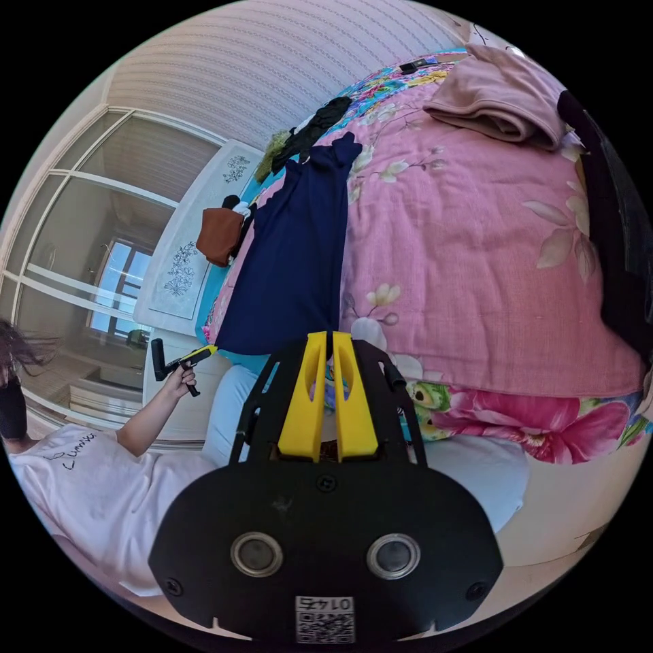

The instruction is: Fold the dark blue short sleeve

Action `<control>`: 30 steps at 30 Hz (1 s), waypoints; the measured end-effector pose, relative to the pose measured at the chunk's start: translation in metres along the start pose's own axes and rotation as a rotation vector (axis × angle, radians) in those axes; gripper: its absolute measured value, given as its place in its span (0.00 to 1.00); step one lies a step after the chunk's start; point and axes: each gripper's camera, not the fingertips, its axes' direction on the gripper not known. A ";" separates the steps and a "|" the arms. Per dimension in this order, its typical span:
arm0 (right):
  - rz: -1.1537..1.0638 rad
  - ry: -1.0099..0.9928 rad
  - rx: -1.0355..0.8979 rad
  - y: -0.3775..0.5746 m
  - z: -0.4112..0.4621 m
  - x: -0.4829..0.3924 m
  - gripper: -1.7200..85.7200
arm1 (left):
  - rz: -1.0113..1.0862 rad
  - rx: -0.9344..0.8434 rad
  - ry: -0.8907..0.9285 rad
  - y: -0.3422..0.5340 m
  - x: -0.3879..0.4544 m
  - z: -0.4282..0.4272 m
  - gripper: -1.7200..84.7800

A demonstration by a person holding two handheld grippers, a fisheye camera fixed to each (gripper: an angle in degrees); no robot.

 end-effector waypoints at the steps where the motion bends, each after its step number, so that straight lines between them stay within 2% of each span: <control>1: -0.003 0.006 -0.013 0.000 0.002 -0.002 0.03 | 0.002 -0.001 0.000 0.007 -0.001 0.005 0.01; 13: -0.087 0.062 -0.231 0.013 0.022 -0.029 0.03 | 0.022 -0.067 0.029 0.087 -0.017 0.046 0.01; 17: -0.066 0.116 -0.225 0.014 0.034 -0.037 0.03 | -0.026 -0.020 0.103 0.099 -0.020 0.074 0.01; 20: -0.047 0.109 -0.193 0.010 0.050 -0.048 0.03 | -0.047 -0.058 0.033 0.107 -0.019 0.098 0.01; 23: -0.071 0.186 -0.273 0.010 0.067 -0.058 0.02 | -0.048 -0.106 -0.047 0.122 -0.022 0.112 0.01; 26: -0.060 0.296 -0.323 0.014 0.071 -0.057 0.02 | -0.065 -0.074 -0.024 0.135 -0.025 0.114 0.01; 30: -0.049 0.270 -0.241 0.016 0.058 -0.056 0.02 | -0.042 -0.022 -0.016 0.134 -0.018 0.117 0.01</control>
